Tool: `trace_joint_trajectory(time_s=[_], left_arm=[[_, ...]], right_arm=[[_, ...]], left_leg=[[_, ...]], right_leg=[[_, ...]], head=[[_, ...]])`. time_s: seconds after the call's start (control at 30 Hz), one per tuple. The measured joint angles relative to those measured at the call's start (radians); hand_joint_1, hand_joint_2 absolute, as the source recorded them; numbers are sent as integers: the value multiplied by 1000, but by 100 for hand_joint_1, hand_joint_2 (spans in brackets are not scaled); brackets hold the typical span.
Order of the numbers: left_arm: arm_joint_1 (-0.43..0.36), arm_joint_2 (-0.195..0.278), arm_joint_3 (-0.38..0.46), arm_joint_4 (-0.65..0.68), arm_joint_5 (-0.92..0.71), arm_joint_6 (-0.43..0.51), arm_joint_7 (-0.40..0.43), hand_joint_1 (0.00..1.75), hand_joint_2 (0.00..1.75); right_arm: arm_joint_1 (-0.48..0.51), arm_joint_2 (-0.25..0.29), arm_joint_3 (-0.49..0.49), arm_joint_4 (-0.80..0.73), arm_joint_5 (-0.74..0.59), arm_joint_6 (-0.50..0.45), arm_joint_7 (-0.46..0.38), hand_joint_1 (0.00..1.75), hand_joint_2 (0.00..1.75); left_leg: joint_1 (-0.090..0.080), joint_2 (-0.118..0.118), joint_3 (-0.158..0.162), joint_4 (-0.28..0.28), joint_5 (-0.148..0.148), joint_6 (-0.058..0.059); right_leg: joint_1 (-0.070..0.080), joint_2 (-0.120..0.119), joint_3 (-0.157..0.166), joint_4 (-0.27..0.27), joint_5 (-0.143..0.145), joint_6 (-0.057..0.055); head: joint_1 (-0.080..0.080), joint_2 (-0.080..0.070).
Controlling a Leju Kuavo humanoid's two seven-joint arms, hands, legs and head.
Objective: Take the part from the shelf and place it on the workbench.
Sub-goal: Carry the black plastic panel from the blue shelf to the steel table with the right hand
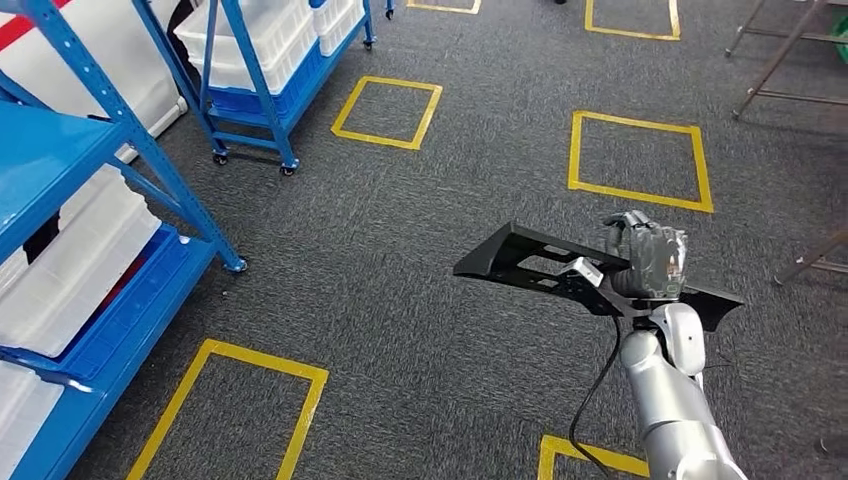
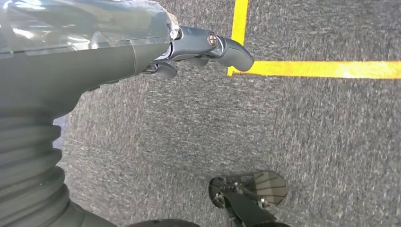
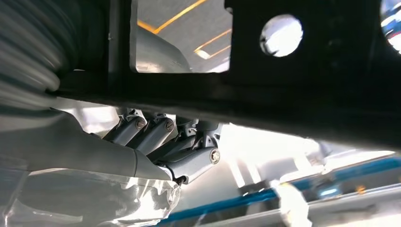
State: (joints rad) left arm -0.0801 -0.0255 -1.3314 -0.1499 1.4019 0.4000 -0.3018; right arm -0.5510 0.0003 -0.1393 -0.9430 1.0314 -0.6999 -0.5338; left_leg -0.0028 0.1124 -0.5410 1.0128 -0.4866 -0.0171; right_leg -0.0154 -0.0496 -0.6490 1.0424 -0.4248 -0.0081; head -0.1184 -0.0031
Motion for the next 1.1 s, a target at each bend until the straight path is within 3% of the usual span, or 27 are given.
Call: trace_joint_trajectory(time_s=[0.07, 0.13, 0.2, 0.23, 0.3, 0.37, 0.43, 0.47, 0.5, 0.53, 0.57, 0.63, 0.7, 0.73, 0.77, 0.83, 0.9, 0.93, 1.0, 1.03, 1.1], left_arm=[[0, 0, 2, 0, 8, 7, 3, 0, 175], [3, -2, 4, 0, 16, 11, 3, 0, 175], [6, -3, 6, 0, 19, 12, 3, 0, 175], [6, -4, 6, 0, 20, 12, 3, 0, 175], [5, -5, 6, 0, 20, 12, 2, 0, 175], [5, -5, 7, 0, 19, 11, 0, 0, 175], [4, -5, 6, 1, 17, 11, -1, 0, 175], [3, -5, 6, 1, 16, 11, -1, 0, 175], [2, -6, 6, 1, 14, 11, -1, 0, 175], [1, -7, 6, 1, 13, 10, -1, 0, 175], [0, -8, 6, 1, 12, 10, 0, 0, 175], [0, -8, 6, 1, 12, 10, 1, 0, 175], [2, -8, 5, 1, 13, 10, 2, 0, 175], [2, -9, 5, 1, 14, 10, 2, 0, 175], [2, -10, 5, 1, 14, 9, 2, 0, 175], [2, -13, 6, 1, 16, 9, 3, 0, 175], [0, -15, 6, 1, 16, 9, 6, 0, 175], [-2, -15, 6, 2, 16, 9, 8, 0, 175], [-6, -16, 5, 2, 16, 9, 11, 0, 175], [-8, -16, 5, 2, 17, 9, 12, 0, 175], [-11, -17, 5, 2, 19, 10, 12, 0, 175]], right_arm=[[-26, -3, -29, -2, 13, 0, -14, 175, 175], [-60, -3, -42, -3, 37, 0, -18, 175, 175], [-82, -2, -49, -3, 64, 0, -13, 175, 175], [-89, -2, -52, -3, 78, 0, -8, 175, 175], [-103, -2, -56, -8, 104, 0, 7, 175, 175], [-117, -1, -58, -19, 121, 0, 25, 175, 175], [-122, -2, -60, -32, 127, 0, 38, 175, 175], [-122, -3, -61, -38, 128, 0, 43, 175, 175], [-122, -6, -62, -45, 129, 0, 47, 175, 175], [-124, -9, -62, -51, 131, 0, 52, 175, 175], [-127, -12, -62, -55, 134, 0, 59, 175, 175], [-135, -16, -62, -58, 145, 0, 79, 175, 175], [-141, -22, -61, -54, 154, 0, 101, 175, 175], [-147, -27, -59, -49, 154, 0, 111, 175, 175], [-158, -33, -55, -43, 153, 0, 119, 175, 175], [-189, -45, -44, -33, 151, 0, 131, 175, 175], [-219, -53, -30, -23, 151, 0, 143, 175, 175], [-229, -56, -23, -19, 152, 0, 149, 175, 175], [-240, -65, -9, -10, 154, 1, 168, 175, 175], [-245, -70, -1, -7, 156, 0, 178, 175, 175], [-258, -74, 16, -3, 155, 0, 197, 175, 175]], left_leg=[[8, -45, -21, 55, -36, -8], [11, -94, -85, 189, -100, -9], [11, -105, -148, 301, -131, -4], [10, -106, -156, 306, -117, 0], [7, -121, -123, 205, -40, 11], [3, -163, -69, 74, 21, 23], [0, -183, -46, 20, 34, 28], [-1, -172, -42, 12, 35, 30], [0, -161, -38, 3, 40, 34], [1, -149, -33, -8, 46, 39], [2, -136, -29, -20, 51, 44], [1, -113, -25, -29, 56, 49], [2, -89, -27, -27, 54, 49], [2, -76, -28, -26, 53, 48], [3, -64, -29, -23, 50, 45], [4, -41, -30, -14, 43, 36], [-1, -21, -30, -4, 34, 24], [-3, -11, -29, -2, 30, 18], [-1, 6, -26, 0, 25, 7], [2, -4, -27, 8, 16, 1], [8, -52, -58, 84, -31, -7]], right_leg=[[-2, 25, 2, -3, 2, -14], [1, 53, 3, -3, 2, -23], [7, 84, 5, -3, 2, -27], [10, 100, 7, -3, 2, -27], [12, 128, 10, -2, 2, -27], [10, 154, 9, 0, 4, -22], [6, 177, 4, -2, 8, -10], [4, 188, 2, -5, 12, -3], [2, 185, 1, -5, 12, 2], [3, 165, -5, 4, 4, 7], [5, 137, -18, 31, -14, 10], [6, 79, -69, 137, -71, 16], [-1, 62, -120, 240, -106, 24], [-5, 57, -124, 249, -100, 29], [-9, 50, -108, 220, -78, 34], [-12, 13, -36, 91, -23, 40], [-7, -16, 8, 5, -2, 32], [-3, -16, 11, -5, -5, 24], [-1, 9, 9, -6, -1, 9], [-2, 20, 8, -7, 0, 2], [-4, 40, 9, -9, 3, -10]], head=[[0, 0], [0, 0], [0, 0], [0, 0], [0, 0], [0, 0], [0, 0], [0, 0], [0, 0], [0, 0], [0, 0], [0, 0], [0, 0], [0, 0], [0, 0], [0, 0], [0, 0], [0, 0], [0, 0], [0, 0], [0, 0]])
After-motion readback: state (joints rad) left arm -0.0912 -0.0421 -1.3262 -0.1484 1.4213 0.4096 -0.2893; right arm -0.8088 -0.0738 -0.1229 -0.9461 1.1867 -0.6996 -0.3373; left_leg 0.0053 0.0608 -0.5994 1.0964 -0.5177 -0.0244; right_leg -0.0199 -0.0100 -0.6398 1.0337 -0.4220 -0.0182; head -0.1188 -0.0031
